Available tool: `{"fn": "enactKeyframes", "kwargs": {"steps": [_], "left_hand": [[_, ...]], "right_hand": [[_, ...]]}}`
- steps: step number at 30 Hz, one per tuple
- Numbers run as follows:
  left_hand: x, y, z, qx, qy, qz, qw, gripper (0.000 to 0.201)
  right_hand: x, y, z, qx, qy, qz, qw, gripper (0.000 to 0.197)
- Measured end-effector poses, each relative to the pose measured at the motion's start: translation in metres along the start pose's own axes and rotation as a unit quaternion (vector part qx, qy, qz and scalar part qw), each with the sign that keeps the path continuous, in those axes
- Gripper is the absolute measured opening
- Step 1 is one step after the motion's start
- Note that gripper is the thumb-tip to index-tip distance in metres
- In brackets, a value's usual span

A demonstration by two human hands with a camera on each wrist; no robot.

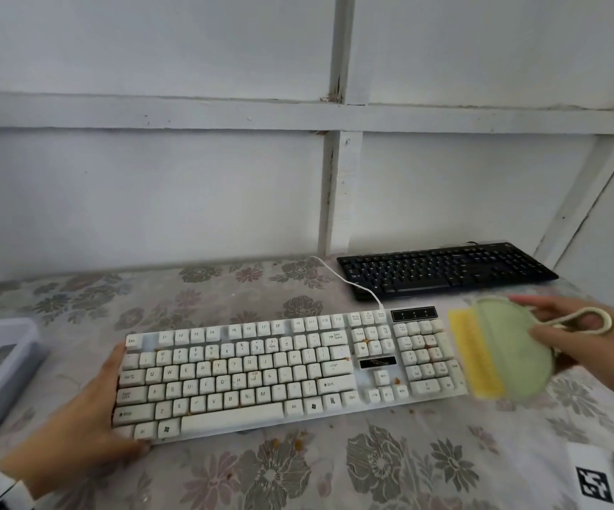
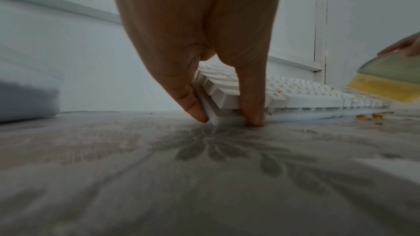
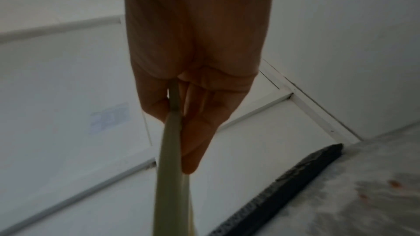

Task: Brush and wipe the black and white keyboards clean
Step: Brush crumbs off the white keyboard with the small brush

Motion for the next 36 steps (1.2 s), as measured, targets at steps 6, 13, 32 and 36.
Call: {"fn": "enactKeyframes", "kwargs": {"steps": [6, 13, 32, 36], "left_hand": [[0.000, -0.001, 0.001, 0.006, 0.008, -0.019, 1.000, 0.128], [0.000, -0.005, 0.004, -0.027, -0.007, -0.006, 1.000, 0.132], [0.000, -0.001, 0.004, -0.032, 0.017, -0.006, 0.999, 0.123], [0.000, -0.002, 0.004, -0.026, 0.014, -0.021, 0.999, 0.126]], "right_hand": [[0.015, -0.036, 0.034, -0.006, 0.014, -0.083, 0.996, 0.054], [-0.007, -0.011, 0.046, -0.064, 0.006, -0.016, 0.998, 0.048], [-0.028, -0.012, 0.055, -0.111, -0.006, -0.015, 0.994, 0.064], [-0.028, -0.021, 0.049, -0.121, 0.005, -0.012, 0.993, 0.062]]}}
Point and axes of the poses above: each hand's wrist, its own x-axis towards the middle knuckle, its own z-axis out of the palm, y = z × x, the point moved 4 cm from there along x, towards the middle knuckle, and after that the axes turned 13 degrees about x, right-handed, at the moved point
